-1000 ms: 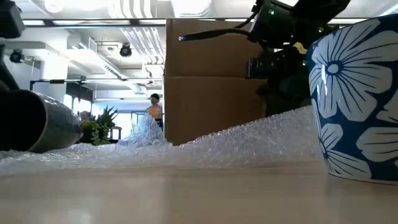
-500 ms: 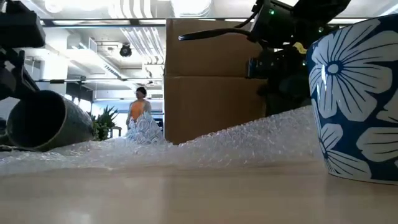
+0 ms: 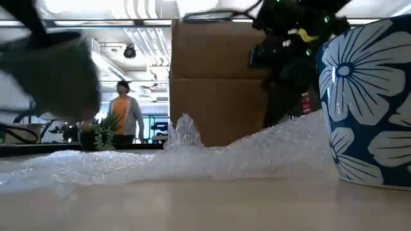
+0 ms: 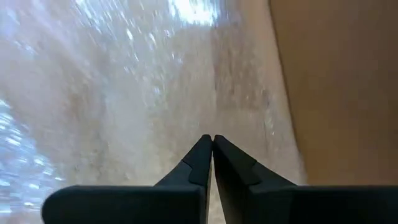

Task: Wrap mug
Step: Wrap the green mug with the bubble wrap

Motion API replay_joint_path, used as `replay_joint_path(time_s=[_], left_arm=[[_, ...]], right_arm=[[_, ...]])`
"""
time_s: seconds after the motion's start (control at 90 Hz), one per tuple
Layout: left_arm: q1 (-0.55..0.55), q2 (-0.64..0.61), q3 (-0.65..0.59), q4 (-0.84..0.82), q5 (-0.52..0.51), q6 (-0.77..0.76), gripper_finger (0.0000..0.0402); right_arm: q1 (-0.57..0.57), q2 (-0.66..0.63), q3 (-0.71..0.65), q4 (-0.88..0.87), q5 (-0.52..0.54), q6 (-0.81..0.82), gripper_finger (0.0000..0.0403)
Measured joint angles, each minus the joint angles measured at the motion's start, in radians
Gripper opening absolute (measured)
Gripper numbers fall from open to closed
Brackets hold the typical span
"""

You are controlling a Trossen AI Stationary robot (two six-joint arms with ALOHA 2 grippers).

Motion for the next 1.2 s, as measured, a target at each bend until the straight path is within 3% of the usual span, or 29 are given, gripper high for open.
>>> replay_joint_path(time_s=[0.1,0.211,0.322,0.422,0.6,0.9,1.044,1.2], left_arm=[[0.07,-0.003,0.06,0.159,-0.026,0.195,0.0],[0.18,0.013,0.06,0.463,-0.001,0.515,0.0],[0.312,0.061,0.04,0.737,0.113,0.781,0.0],[0.425,0.121,0.041,0.831,0.236,0.922,0.0],[0.563,0.216,0.078,0.835,0.381,1.031,0.0],[0.636,0.336,0.141,0.896,0.588,1.144,0.0],[0.638,0.349,0.142,0.91,0.551,1.149,0.0013],[0.64,0.33,0.145,0.947,0.536,1.148,0.0066]], right_arm=[[0.017,-0.074,0.016,-0.052,-0.04,0.0,0.0002],[0.039,-0.193,-0.005,-0.106,-0.11,0.03,0.0002],[0.063,-0.313,-0.045,-0.156,-0.115,0.09,0.0002],[0.083,-0.409,-0.098,-0.159,-0.114,0.165,0.0002],[0.132,-0.501,-0.197,-0.158,-0.112,0.282,0.0002],[0.2,-0.495,-0.3,-0.105,-0.096,0.375,0.0002],[0.211,-0.494,-0.299,-0.09,-0.096,0.378,0.0002],[0.211,-0.494,-0.298,-0.072,-0.096,0.377,0.0002]])
